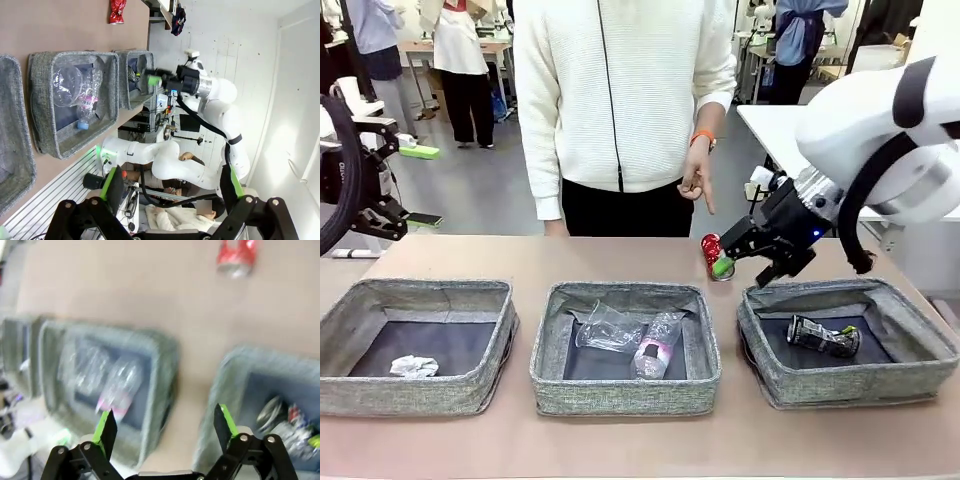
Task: Sort the waste into the appropriate baskets.
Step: Pick up the waste item pointed out by the person.
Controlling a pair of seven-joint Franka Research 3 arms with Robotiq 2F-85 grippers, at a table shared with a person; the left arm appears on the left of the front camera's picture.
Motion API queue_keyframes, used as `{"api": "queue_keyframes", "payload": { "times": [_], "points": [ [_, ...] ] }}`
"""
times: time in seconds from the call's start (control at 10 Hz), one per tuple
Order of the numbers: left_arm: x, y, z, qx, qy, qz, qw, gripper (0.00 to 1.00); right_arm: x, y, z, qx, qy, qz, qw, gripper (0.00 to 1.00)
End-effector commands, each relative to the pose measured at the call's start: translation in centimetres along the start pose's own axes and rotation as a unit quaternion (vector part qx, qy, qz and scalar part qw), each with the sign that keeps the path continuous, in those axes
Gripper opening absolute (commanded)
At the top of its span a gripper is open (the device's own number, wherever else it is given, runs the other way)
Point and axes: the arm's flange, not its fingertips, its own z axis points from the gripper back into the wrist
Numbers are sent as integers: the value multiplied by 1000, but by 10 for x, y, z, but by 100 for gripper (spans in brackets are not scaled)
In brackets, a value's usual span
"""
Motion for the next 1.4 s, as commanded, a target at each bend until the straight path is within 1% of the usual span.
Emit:
{"api": "queue_keyframes", "payload": {
  "times": [0.0, 0.1, 0.2, 0.3, 0.4, 0.5, 0.7, 0.9, 1.1, 1.3],
  "points": [
    [0, -2, 0, -13, -1, -10, 1000, 100, 46, -10, -26, -114, -110, 4, 987, 100],
    [0, -2, 0, -13, -1, -10, 1000, 100, 71, -19, -40, -135, -120, 5, 984, 100],
    [0, -2, 0, -13, -1, -10, 1000, 100, 87, -25, -56, -137, -112, -2, 984, 100],
    [0, -2, 0, -13, -1, -10, 1000, 100, 103, -33, -72, -118, -107, -3, 987, 100],
    [0, -2, 0, -13, -1, -10, 1000, 100, 117, -42, -87, -81, -89, -1, 993, 100],
    [0, -2, 0, -13, -1, -10, 1000, 100, 128, -51, -104, -97, -94, -8, 991, 100],
    [0, -2, 0, -13, -1, -10, 1000, 100, 137, -55, -131, -103, -106, -6, 989, 100],
    [0, -2, 0, -13, -1, -10, 1000, 100, 143, -61, -154, -96, -85, -3, 992, 100],
    [0, -2, 0, -13, -1, -10, 1000, 100, 142, -61, -161, -93, -80, -6, 992, 100],
    [0, -2, 0, -13, -1, -10, 1000, 100, 137, -61, -157, -89, -82, -12, 993, 100]
  ]
}}
